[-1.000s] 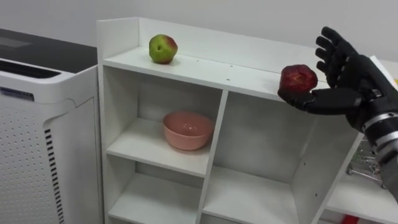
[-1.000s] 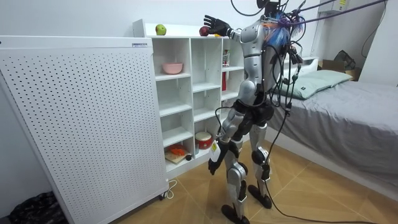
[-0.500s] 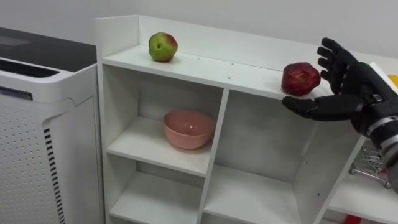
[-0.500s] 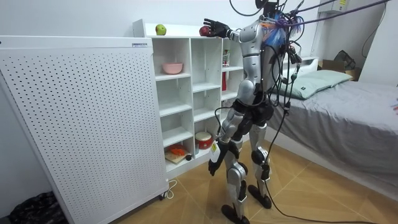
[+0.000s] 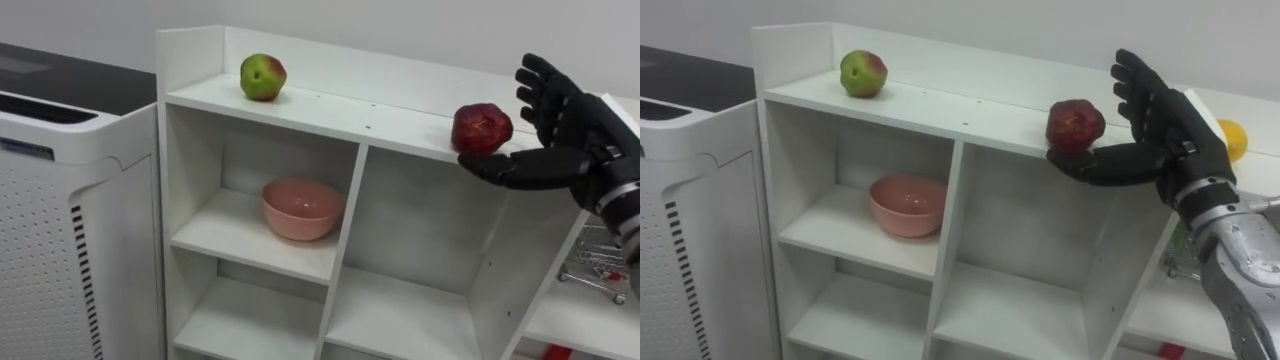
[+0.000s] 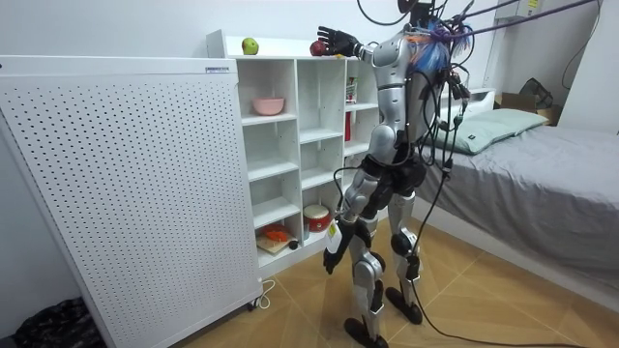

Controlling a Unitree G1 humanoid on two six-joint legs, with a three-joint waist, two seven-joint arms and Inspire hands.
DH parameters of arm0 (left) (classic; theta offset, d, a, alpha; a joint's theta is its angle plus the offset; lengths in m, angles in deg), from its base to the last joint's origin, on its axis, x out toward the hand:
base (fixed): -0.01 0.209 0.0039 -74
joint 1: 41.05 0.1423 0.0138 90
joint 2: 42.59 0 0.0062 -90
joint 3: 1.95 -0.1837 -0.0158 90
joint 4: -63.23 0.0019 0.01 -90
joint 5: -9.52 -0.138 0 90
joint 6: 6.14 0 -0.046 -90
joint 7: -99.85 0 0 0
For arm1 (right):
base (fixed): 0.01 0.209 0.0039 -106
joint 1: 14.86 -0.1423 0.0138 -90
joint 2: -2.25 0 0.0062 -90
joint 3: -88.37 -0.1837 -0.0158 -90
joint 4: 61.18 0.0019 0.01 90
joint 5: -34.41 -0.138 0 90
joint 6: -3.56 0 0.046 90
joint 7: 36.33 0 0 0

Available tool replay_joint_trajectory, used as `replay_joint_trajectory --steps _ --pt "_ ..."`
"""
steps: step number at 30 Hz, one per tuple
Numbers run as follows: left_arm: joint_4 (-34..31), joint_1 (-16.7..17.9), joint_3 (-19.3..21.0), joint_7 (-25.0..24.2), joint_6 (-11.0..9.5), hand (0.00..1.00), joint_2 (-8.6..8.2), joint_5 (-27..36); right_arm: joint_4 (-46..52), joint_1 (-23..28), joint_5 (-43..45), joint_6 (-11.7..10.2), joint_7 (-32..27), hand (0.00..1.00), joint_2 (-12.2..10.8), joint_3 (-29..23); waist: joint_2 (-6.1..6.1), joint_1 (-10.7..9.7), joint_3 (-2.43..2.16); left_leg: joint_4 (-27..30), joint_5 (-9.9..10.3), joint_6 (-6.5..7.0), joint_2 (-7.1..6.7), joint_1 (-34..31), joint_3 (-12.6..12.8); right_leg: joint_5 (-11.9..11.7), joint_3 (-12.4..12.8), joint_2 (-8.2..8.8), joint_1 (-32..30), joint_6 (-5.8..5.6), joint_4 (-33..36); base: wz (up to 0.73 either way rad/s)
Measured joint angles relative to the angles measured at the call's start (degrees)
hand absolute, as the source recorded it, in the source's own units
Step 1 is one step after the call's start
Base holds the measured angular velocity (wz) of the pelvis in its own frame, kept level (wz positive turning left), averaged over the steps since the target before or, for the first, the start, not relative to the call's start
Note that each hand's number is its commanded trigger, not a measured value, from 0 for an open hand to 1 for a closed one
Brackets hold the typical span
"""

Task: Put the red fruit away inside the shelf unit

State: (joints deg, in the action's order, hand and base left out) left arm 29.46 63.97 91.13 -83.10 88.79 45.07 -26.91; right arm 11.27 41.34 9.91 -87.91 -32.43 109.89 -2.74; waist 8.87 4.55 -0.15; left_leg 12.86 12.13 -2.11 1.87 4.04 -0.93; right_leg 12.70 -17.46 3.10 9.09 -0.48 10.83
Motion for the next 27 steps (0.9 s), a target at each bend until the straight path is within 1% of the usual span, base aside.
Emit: replay_joint_trajectory --steps 7,10,13,16,17,18,19,27 --pt "0.05 0.01 -0.01 0.05 0.00 0.00 0.37 -0.02 0.00 0.00 0.12 0.00 0.04 0.00 0.01 0.36 -0.03 0.17 0.03 -0.11 0.00 0.00 0.00 -0.28 -0.03 0.00 -0.05 -0.02 -0.30 0.00 -0.06 0.00" --pt "0.05 0.03 -0.02 0.16 -0.01 0.00 0.35 -0.11 -0.03 -0.02 0.11 0.00 0.14 0.00 0.14 2.01 -0.01 0.28 0.01 -0.10 0.00 0.00 0.00 -0.40 -0.07 0.00 -0.09 -0.03 -0.37 0.00 -0.09 0.00" --pt "0.04 0.01 -0.03 0.26 0.00 0.00 0.33 -0.13 -0.27 -0.22 0.14 -0.17 0.65 0.00 0.22 2.32 0.01 0.39 0.04 -0.11 0.00 0.00 -0.01 -0.35 -0.07 0.00 -0.09 -0.03 -0.34 0.00 -0.13 0.00" --pt "0.02 0.02 -0.07 0.46 0.00 0.00 0.33 -0.13 -2.06 -1.65 0.14 -0.17 1.24 0.00 0.23 2.75 0.07 0.37 0.10 -0.10 0.00 0.00 -0.01 -0.34 -0.07 0.00 -0.09 -0.03 -0.32 0.00 -0.15 0.00" --pt "0.02 0.01 -0.07 0.59 0.00 0.00 0.33 -0.13 -2.29 -1.83 0.14 -0.16 1.27 0.12 0.22 2.77 0.09 0.38 0.12 -0.10 0.00 0.00 -0.01 -0.34 -0.07 0.00 -0.09 -0.03 -0.32 0.00 -0.16 0.00" --pt "-0.08 0.07 -0.06 0.94 0.02 0.00 0.33 -0.24 -2.57 -2.03 0.30 -0.16 1.29 0.67 0.23 2.78 0.08 0.47 0.13 -0.08 0.00 0.00 -0.01 -0.39 -0.07 0.00 -0.10 -0.05 -0.36 0.00 -0.16 0.00" --pt "-0.27 0.15 -0.03 1.08 0.04 0.00 0.33 -0.27 -2.66 -2.03 0.49 -0.16 1.35 1.00 0.23 2.78 0.12 0.48 0.13 -0.10 0.00 0.00 -0.01 -0.41 -0.07 0.00 -0.10 -0.05 -0.40 0.00 -0.16 0.00" --pt "-1.15 0.14 -0.04 1.19 0.08 0.00 0.39 -0.33 -2.73 -2.05 3.59 -0.16 1.61 1.00 0.22 2.78 0.15 0.68 0.11 -0.09 0.00 0.00 -0.01 -0.40 -0.08 0.00 -0.09 -0.06 -0.58 0.00 -0.15 0.00"
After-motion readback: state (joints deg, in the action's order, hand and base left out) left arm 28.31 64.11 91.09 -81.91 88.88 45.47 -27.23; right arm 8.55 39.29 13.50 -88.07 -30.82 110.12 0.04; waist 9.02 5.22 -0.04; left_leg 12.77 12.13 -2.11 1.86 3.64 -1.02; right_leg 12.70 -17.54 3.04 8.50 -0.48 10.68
